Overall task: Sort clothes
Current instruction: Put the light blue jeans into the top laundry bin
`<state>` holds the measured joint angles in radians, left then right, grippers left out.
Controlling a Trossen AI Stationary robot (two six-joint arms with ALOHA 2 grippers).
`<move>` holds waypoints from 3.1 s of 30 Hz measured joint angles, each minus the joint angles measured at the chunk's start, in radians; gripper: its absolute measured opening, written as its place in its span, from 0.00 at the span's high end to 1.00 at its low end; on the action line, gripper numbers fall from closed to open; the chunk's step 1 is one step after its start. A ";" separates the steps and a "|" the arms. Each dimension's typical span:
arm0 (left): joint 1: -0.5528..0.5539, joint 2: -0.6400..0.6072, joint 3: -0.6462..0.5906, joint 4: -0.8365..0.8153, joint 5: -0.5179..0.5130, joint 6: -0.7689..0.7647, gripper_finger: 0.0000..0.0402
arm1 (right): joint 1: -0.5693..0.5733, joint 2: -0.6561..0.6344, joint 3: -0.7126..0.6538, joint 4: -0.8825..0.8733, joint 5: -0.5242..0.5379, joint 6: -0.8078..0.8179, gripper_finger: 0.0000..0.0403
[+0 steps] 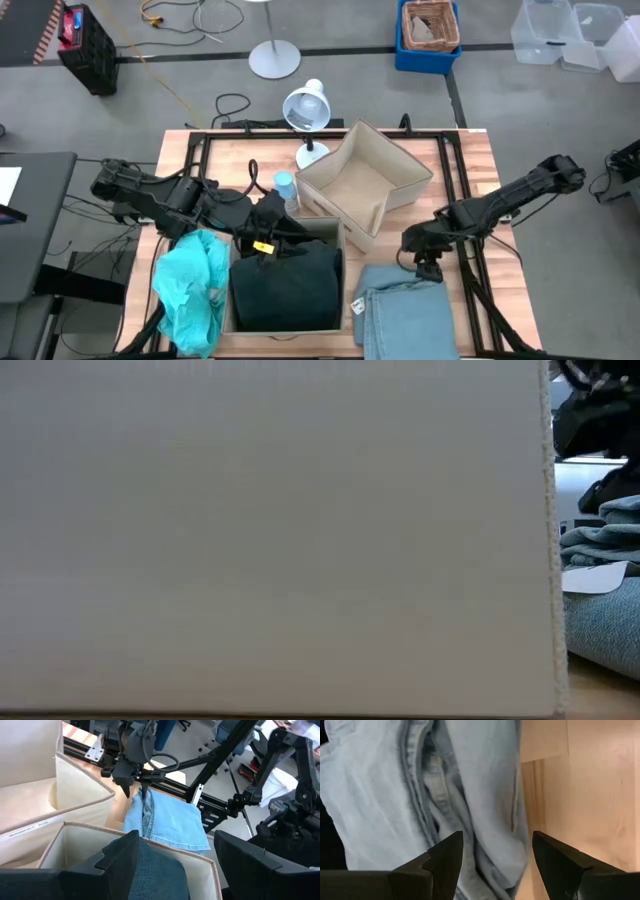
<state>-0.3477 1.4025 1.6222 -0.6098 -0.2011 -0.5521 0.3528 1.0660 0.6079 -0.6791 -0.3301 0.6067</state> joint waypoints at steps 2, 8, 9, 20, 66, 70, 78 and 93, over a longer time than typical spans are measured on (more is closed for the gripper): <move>0.000 0.000 0.000 0.000 -0.013 -0.006 0.37 | -0.026 0.002 -0.014 0.021 -0.039 -0.031 0.36; 0.000 0.000 0.000 0.000 -0.032 -0.022 0.37 | -0.051 0.002 -0.063 0.132 -0.118 -0.039 0.36; 0.000 0.000 0.000 0.000 -0.033 -0.026 0.37 | -0.050 0.004 -0.069 0.145 -0.119 -0.037 0.36; 0.000 0.000 0.000 -0.001 -0.035 -0.030 0.37 | 0.036 0.118 -0.074 0.281 -0.163 0.026 0.36; 0.003 0.000 0.000 -0.006 -0.035 0.032 0.37 | 0.237 0.141 -0.004 0.233 -0.002 0.173 0.37; 0.003 0.000 0.000 -0.006 -0.035 0.032 0.37 | 0.243 0.212 -0.004 0.268 0.000 0.155 0.37; 0.003 0.000 0.000 -0.006 -0.034 0.032 0.37 | 0.240 0.347 0.000 0.307 0.000 0.174 0.38; 0.003 0.000 0.000 -0.006 -0.034 0.030 0.37 | 0.240 0.363 -0.004 0.346 -0.012 0.205 0.94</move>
<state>-0.3445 1.4029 1.6220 -0.6155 -0.2356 -0.5224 0.5926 1.4295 0.6043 -0.3332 -0.3420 0.8122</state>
